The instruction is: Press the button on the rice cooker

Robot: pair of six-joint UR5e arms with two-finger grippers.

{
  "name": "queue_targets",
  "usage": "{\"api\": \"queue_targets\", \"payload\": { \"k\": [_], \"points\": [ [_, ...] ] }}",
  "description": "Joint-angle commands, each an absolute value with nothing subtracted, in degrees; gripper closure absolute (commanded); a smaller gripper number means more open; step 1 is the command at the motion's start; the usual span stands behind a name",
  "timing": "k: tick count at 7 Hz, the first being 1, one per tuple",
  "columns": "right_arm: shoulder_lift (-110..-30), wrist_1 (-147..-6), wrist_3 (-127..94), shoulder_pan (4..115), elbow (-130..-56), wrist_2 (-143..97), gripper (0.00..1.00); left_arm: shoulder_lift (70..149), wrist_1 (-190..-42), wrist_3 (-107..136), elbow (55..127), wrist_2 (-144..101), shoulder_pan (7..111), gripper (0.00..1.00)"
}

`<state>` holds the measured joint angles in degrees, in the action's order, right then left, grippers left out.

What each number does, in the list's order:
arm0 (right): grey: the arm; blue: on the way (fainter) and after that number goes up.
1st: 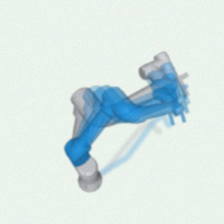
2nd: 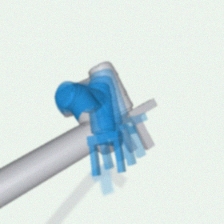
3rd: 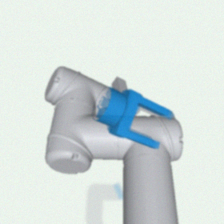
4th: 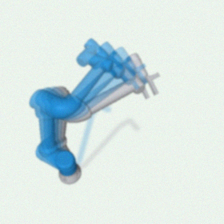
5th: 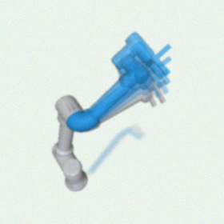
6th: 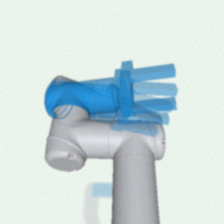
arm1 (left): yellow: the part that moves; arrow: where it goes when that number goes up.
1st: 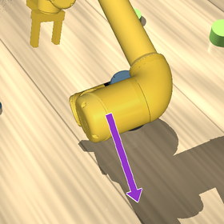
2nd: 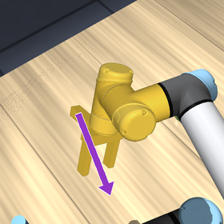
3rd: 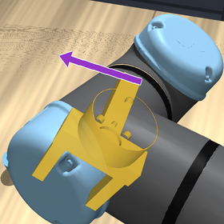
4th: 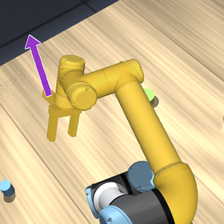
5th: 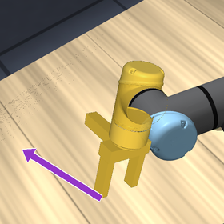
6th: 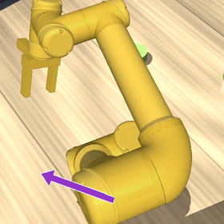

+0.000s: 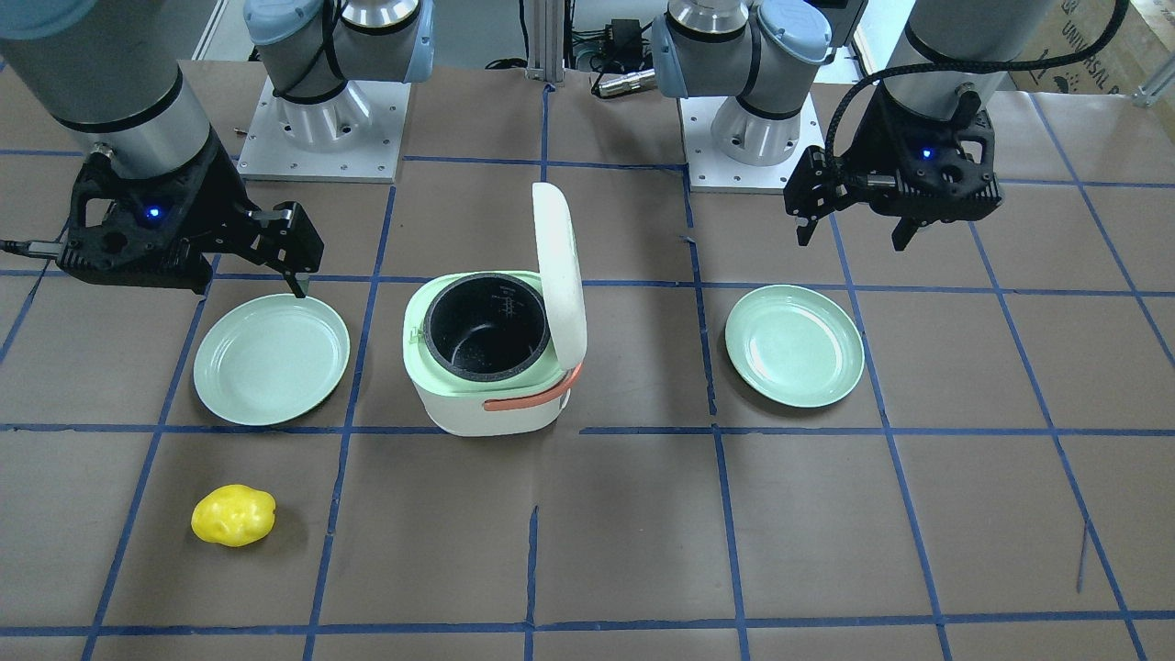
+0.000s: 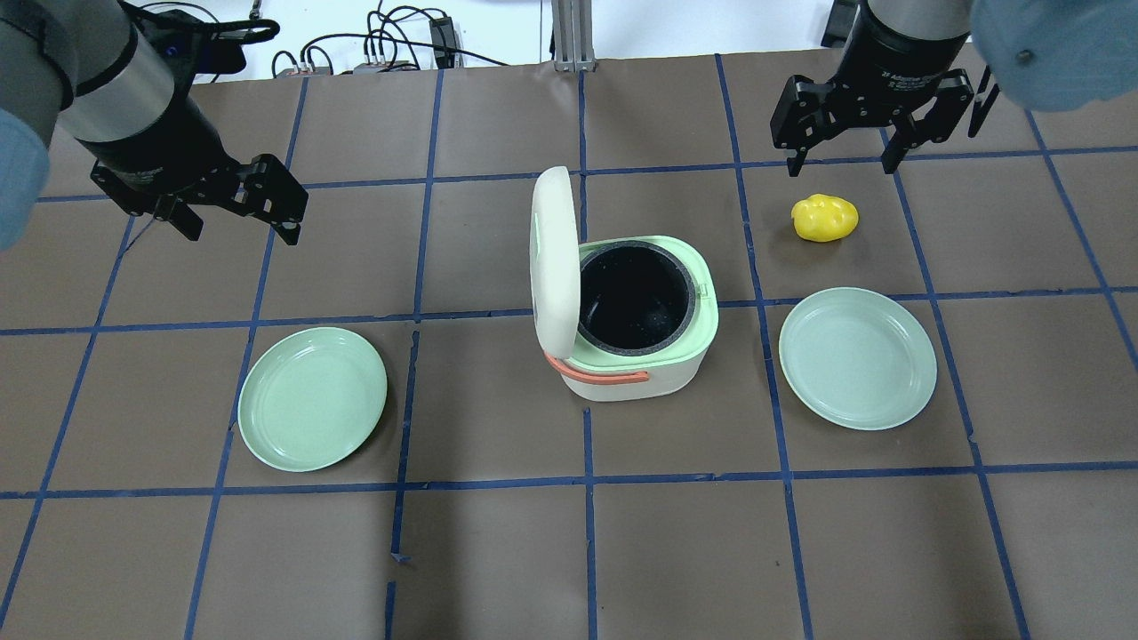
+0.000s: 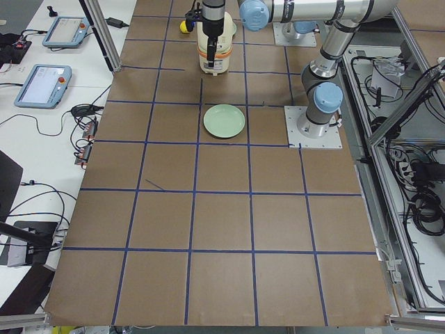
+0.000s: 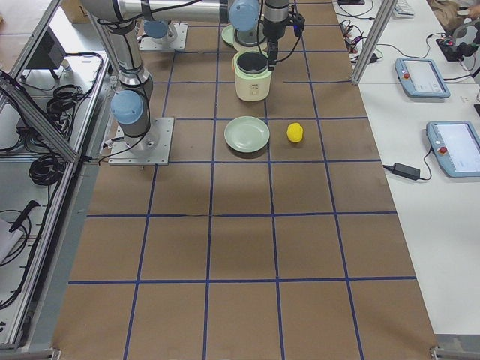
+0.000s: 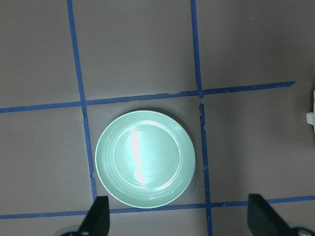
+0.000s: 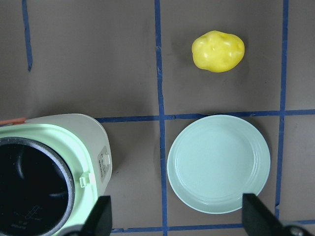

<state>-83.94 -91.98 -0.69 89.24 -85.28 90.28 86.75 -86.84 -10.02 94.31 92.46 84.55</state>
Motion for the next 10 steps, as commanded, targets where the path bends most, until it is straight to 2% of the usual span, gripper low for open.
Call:
{"api": "queue_targets", "payload": {
  "k": [1, 2, 3, 4, 5, 6, 8, 10],
  "points": [
    [-83.8, -92.5, -1.6, 89.6, -84.5, 89.7, 0.50, 86.7, -86.8, -10.0, 94.3, 92.5, 84.6, 0.00],
    [-83.4, -92.0, -1.7, 89.6, -84.3, 89.7, 0.62, 86.7, -86.8, -10.0, 94.3, 92.5, 84.6, 0.00],
    [-83.8, -91.6, -1.8, 89.5, -84.4, 89.8, 0.65, 86.7, -86.8, -10.0, 94.3, 92.5, 84.6, 0.00],
    [-83.8, -91.0, -1.7, 89.5, -84.3, 89.8, 0.52, 86.7, -86.8, -10.0, 94.3, 92.5, 84.6, 0.00],
    [-83.8, -91.0, -1.8, 89.5, -84.4, 89.8, 0.16, 86.7, -86.8, -10.0, 94.3, 92.5, 84.6, 0.00],
    [-83.8, -90.9, -1.8, 89.5, -84.5, 89.8, 0.09, 86.7, -86.8, -10.0, 94.3, 92.5, 84.6, 0.00],
    [-83.8, -90.9, -1.8, 89.5, -84.4, 89.9, 0.02, 86.7, -86.8, -10.0, 94.3, 92.5, 84.6, 0.00],
    [-83.8, -91.0, -1.7, 89.5, -84.5, 90.0, 0.02, 86.7, -86.8, -10.0, 94.3, 92.5, 84.6, 0.00]
  ]
}}
